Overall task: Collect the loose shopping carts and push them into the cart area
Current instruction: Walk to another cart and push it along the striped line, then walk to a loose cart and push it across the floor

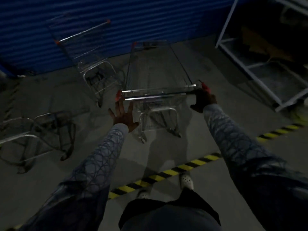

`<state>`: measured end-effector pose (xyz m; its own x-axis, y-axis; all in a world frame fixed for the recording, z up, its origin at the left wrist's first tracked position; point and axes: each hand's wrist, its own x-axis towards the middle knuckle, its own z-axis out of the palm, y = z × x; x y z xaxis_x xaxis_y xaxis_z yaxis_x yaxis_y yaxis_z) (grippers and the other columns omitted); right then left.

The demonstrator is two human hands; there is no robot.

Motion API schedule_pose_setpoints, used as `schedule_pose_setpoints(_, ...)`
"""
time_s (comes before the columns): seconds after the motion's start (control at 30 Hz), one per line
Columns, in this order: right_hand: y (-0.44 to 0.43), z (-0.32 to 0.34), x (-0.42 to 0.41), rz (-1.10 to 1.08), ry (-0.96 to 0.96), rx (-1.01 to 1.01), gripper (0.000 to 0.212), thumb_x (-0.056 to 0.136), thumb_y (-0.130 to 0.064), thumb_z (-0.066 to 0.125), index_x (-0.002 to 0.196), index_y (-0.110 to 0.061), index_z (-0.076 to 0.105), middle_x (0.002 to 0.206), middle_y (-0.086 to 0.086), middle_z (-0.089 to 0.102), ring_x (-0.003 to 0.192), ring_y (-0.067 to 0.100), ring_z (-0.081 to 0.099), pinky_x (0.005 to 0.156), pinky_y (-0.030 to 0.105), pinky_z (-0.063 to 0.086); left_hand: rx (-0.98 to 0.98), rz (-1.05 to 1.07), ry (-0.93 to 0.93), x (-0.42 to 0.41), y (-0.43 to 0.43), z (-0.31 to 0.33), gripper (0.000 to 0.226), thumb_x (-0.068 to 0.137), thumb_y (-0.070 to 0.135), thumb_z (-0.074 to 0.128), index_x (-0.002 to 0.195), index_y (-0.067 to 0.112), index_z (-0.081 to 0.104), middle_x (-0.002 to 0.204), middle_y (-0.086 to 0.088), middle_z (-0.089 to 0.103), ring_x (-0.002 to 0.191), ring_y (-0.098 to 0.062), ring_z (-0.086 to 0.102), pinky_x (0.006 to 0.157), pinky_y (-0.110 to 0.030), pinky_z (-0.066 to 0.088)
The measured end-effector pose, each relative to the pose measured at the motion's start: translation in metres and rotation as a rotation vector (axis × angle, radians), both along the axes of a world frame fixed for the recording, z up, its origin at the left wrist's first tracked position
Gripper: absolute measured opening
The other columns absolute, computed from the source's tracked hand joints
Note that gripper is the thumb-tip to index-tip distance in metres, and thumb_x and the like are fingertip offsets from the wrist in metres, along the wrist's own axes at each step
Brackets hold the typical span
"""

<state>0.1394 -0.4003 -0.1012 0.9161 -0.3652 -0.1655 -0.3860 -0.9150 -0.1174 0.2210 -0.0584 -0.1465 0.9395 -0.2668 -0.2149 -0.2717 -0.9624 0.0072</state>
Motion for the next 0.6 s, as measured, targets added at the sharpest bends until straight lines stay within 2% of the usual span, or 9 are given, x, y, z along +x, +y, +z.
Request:
schedule_pose_setpoints(0.07, 0.023, 0.009, -0.006, -0.103, -0.052, 0.086, 0.087, 0.083, -0.032, 0.077, 0.156, -0.021, 0.031, 0.157, -0.001, 0.038, 0.144, 0.023, 0.033, 0.116, 0.038, 0.024, -0.01, -0.103, 0.026, 0.012, 0.007, 0.01, 0.109, 0.083, 0.059, 0.069, 0.16, 0.035, -0.005, 0.164, -0.016, -0.023, 0.152, -0.036, -0.016, 0.115, -0.07, -0.003)
schedule_pose_setpoints(0.1, 0.033, 0.015, -0.01, -0.131, -0.034, 0.08, 0.083, 0.085, -0.035, 0.076, 0.155, -0.023, 0.033, 0.157, 0.001, 0.039, 0.142, 0.024, 0.035, 0.116, 0.043, 0.026, -0.025, -0.148, 0.019, 0.016, 0.007, 0.016, 0.109, 0.082, 0.058, 0.069, 0.16, 0.035, -0.004, 0.165, -0.015, -0.022, 0.152, -0.035, -0.016, 0.115, -0.069, -0.004)
schedule_pose_setpoints(0.2, 0.049, 0.03, -0.037, -0.222, 0.006, 0.13, 0.07, 0.088, -0.044, 0.069, 0.15, -0.029, 0.041, 0.162, 0.005, 0.028, 0.148, 0.029, 0.026, 0.116, 0.054, 0.024, -0.086, -0.257, -0.001, 0.025, -0.007, 0.032, 0.112, 0.08, 0.056, 0.073, 0.16, 0.036, -0.003, 0.165, -0.015, -0.021, 0.153, -0.035, -0.015, 0.115, -0.067, -0.007)
schedule_pose_setpoints(0.33, 0.055, 0.042, -0.118, -0.41, -0.059, 0.152, 0.065, 0.091, -0.047, 0.066, 0.149, -0.03, 0.043, 0.165, 0.004, 0.02, 0.15, 0.031, 0.019, 0.115, 0.058, 0.022, -0.111, -0.455, 0.057, 0.004, -0.062, 0.048, 0.113, 0.08, 0.053, 0.073, 0.16, 0.033, -0.003, 0.164, -0.016, -0.024, 0.152, -0.037, -0.018, 0.118, -0.065, -0.009)
schedule_pose_setpoints(0.47, 0.065, 0.043, -0.254, -0.712, -0.099, 0.187, 0.061, 0.092, -0.05, 0.064, 0.148, -0.032, 0.044, 0.166, 0.002, 0.017, 0.151, 0.03, 0.017, 0.115, 0.056, 0.024, -0.168, -0.724, 0.089, -0.081, -0.138, 0.047, 0.113, 0.081, 0.054, 0.074, 0.161, 0.031, -0.003, 0.164, -0.017, -0.021, 0.152, -0.035, -0.017, 0.117, -0.063, -0.01)
schedule_pose_setpoints(0.6, 0.115, 0.046, -0.438, -1.104, -0.184, 0.175, 0.06, 0.093, -0.05, 0.064, 0.147, -0.032, 0.045, 0.166, 0.004, 0.017, 0.15, 0.032, 0.017, 0.114, 0.056, 0.025, -0.169, -1.122, 0.14, -0.241, -0.195, 0.054, 0.112, 0.082, 0.057, 0.072, 0.161, 0.028, -0.003, 0.164, -0.017, -0.02, 0.152, -0.035, -0.016, 0.118, -0.064, -0.009)
